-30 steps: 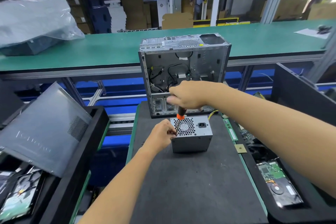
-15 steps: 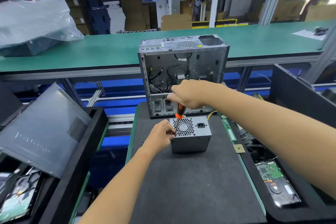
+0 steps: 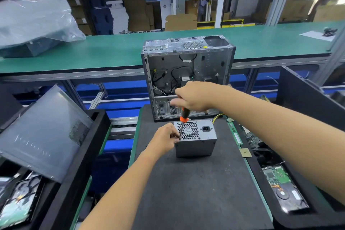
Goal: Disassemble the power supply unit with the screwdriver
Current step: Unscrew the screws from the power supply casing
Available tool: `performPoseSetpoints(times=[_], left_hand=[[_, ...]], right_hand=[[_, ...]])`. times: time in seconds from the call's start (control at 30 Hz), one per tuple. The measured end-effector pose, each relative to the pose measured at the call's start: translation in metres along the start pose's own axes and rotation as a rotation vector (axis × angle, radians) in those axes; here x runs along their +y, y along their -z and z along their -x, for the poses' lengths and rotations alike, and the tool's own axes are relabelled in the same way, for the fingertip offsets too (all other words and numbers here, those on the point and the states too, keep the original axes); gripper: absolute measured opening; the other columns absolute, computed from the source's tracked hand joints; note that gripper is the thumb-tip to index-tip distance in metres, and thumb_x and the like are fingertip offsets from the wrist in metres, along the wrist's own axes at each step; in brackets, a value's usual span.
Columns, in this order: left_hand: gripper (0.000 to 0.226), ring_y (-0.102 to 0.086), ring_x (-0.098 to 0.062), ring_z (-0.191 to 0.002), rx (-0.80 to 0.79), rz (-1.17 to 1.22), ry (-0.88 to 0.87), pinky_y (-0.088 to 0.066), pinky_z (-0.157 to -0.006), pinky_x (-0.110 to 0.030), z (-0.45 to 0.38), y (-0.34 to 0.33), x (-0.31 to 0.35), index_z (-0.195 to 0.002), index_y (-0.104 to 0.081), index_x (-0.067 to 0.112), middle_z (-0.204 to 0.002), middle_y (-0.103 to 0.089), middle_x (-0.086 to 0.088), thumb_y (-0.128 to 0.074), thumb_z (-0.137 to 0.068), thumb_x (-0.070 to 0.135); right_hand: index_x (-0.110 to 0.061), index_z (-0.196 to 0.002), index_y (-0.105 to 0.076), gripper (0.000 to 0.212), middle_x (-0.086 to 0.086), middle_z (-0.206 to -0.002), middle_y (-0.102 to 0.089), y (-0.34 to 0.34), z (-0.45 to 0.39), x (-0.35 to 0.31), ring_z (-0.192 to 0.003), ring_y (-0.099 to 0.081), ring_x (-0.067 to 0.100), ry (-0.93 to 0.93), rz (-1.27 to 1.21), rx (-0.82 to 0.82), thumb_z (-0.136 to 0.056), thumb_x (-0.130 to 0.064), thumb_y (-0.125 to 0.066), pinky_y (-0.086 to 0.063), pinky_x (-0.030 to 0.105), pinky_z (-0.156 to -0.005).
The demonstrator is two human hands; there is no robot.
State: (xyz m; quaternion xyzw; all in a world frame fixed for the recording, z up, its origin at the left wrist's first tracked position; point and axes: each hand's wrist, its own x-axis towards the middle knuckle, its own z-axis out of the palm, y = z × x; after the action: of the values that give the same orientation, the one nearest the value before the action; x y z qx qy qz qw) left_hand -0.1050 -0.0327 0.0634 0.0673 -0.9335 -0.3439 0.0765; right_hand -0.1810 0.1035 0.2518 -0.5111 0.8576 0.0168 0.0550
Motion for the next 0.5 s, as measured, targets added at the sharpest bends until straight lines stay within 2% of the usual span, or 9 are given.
performPoseSetpoints(times=[0.07,0.17,0.23,0.3,0.37,0.4,0.47,0.5], left_hand=[[0.02,-0.054,-0.007,-0.073,0.001,0.003,-0.001,-0.04,-0.066,-0.006,-0.0007,-0.0003,0.0,-0.073,-0.065,0.015,-0.081,-0.053,0.009,-0.07,-0.079,-0.003],[0.017,-0.053,-0.007,-0.074,0.001,-0.006,-0.01,-0.039,-0.069,-0.012,-0.0013,0.0,-0.001,-0.072,-0.067,0.014,-0.08,-0.052,0.011,-0.071,-0.078,-0.002],[0.017,-0.055,-0.009,-0.075,-0.001,-0.011,-0.017,-0.041,-0.071,-0.014,-0.0014,0.0011,-0.0018,-0.071,-0.067,0.013,-0.08,-0.053,0.01,-0.071,-0.078,-0.002],[0.015,-0.055,-0.009,-0.075,-0.002,-0.008,-0.024,-0.042,-0.072,-0.017,-0.0017,0.0015,-0.0019,-0.072,-0.067,0.011,-0.08,-0.054,0.009,-0.071,-0.077,-0.002],[0.013,-0.054,-0.005,-0.073,-0.002,-0.009,-0.025,-0.041,-0.072,-0.016,-0.0014,0.0016,-0.001,-0.074,-0.068,0.011,-0.08,-0.054,0.01,-0.071,-0.077,-0.001],[0.011,-0.054,-0.005,-0.074,-0.005,-0.015,-0.025,-0.041,-0.073,-0.015,-0.0013,0.0016,-0.0008,-0.076,-0.068,0.011,-0.081,-0.054,0.01,-0.071,-0.078,0.0],[0.01,-0.054,-0.006,-0.076,-0.008,-0.024,-0.022,-0.041,-0.074,-0.015,-0.0009,0.0011,-0.001,-0.077,-0.069,0.011,-0.084,-0.054,0.009,-0.071,-0.08,0.001],[0.011,-0.054,-0.007,-0.076,-0.006,-0.025,-0.023,-0.041,-0.074,-0.014,-0.0003,0.0011,-0.0008,-0.077,-0.068,0.012,-0.084,-0.054,0.009,-0.071,-0.08,0.002]], right_hand=[[-0.01,-0.088,-0.054,0.045,0.002,-0.073,-0.055,-0.0014,-0.0039,0.0002,-0.06,-0.06,0.02,-0.008,0.073,0.005,-0.101,-0.048,-0.035,-0.044,0.034,-0.057],[-0.017,-0.101,-0.052,0.01,-0.008,-0.082,-0.059,0.001,-0.0028,0.0022,-0.07,-0.059,0.013,0.129,-0.119,-0.045,-0.095,-0.023,-0.055,-0.041,0.024,-0.06],[-0.025,-0.109,-0.047,0.035,-0.004,-0.094,-0.063,0.0043,0.0014,0.0017,-0.082,-0.057,0.016,0.184,-0.28,-0.099,-0.082,-0.005,-0.059,-0.044,0.028,-0.066],[-0.026,-0.113,-0.045,0.039,0.002,-0.097,-0.064,0.0023,0.0028,-0.001,-0.085,-0.059,0.022,0.162,-0.317,-0.103,-0.081,-0.009,-0.06,-0.047,0.037,-0.07],[-0.021,-0.107,-0.047,0.023,0.002,-0.086,-0.063,-0.0027,-0.0008,-0.0042,-0.077,-0.056,0.021,0.095,-0.16,-0.017,-0.093,-0.036,-0.056,-0.039,0.035,-0.061],[-0.016,-0.1,-0.049,0.029,0.004,-0.082,-0.062,-0.0039,-0.0031,-0.0047,-0.074,-0.055,0.022,0.037,-0.063,0.021,-0.098,-0.045,-0.045,-0.033,0.033,-0.056],[-0.012,-0.09,-0.05,0.036,0.008,-0.079,-0.061,-0.0052,-0.0063,-0.0055,-0.072,-0.055,0.024,0.009,0.053,0.043,-0.103,-0.042,-0.034,-0.027,0.029,-0.051],[-0.013,-0.092,-0.051,0.028,0.006,-0.079,-0.059,-0.0039,-0.0068,-0.0055,-0.071,-0.053,0.022,0.047,0.019,0.031,-0.102,-0.035,-0.038,-0.028,0.028,-0.051]])
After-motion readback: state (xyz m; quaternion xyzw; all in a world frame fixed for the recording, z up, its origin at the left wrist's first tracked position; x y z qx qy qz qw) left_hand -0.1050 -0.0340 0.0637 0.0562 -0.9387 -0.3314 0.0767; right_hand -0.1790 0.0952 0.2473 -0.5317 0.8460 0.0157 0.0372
